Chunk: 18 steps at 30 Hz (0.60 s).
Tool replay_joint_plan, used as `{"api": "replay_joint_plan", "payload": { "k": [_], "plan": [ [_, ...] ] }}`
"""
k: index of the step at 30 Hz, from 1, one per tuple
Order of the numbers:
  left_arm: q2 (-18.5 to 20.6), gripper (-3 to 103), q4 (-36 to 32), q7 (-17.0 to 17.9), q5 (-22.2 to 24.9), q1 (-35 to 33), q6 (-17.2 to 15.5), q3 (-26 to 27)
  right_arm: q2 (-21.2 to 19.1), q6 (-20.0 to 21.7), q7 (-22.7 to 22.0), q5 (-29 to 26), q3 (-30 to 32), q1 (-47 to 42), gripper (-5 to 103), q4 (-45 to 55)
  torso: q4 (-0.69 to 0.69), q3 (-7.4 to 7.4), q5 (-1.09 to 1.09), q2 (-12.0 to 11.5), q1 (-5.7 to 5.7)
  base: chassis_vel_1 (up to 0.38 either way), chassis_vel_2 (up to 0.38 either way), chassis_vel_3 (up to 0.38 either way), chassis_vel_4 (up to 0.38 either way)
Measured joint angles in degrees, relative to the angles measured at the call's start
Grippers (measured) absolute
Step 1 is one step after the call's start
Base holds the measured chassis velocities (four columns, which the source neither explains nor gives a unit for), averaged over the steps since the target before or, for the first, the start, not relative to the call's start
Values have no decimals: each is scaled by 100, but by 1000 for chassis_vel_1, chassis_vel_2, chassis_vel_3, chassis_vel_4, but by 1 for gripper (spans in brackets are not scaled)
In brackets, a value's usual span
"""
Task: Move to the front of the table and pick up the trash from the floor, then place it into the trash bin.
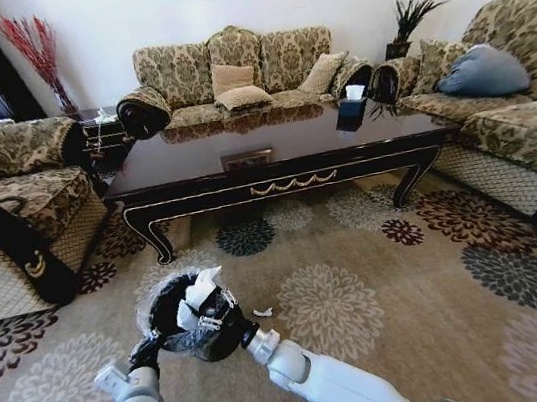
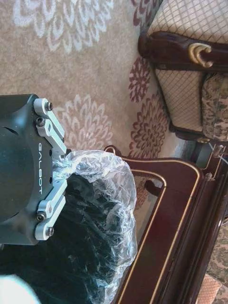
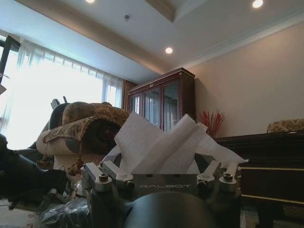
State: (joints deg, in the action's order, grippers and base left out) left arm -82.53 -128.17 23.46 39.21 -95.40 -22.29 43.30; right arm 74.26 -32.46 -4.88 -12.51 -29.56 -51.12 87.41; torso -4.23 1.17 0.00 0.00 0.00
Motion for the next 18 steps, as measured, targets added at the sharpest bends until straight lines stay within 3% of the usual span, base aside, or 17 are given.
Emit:
{"api": "replay_joint_plan", "payload": {
  "k": [6, 18],
  "plan": [
    [17, 4, -59, 3, 60, -38, 10, 110, -79, -40, 21, 104, 42, -36, 99, 0, 0, 0, 0, 0, 0, 0, 0, 0, 0],
    [-23, 4, -73, 6, 66, -30, 29, 133, -291, -209, 36, 351, 224, -171, 100, 62, 0, 0, 0, 0, 0, 0, 0, 0, 0]
  ]
}}
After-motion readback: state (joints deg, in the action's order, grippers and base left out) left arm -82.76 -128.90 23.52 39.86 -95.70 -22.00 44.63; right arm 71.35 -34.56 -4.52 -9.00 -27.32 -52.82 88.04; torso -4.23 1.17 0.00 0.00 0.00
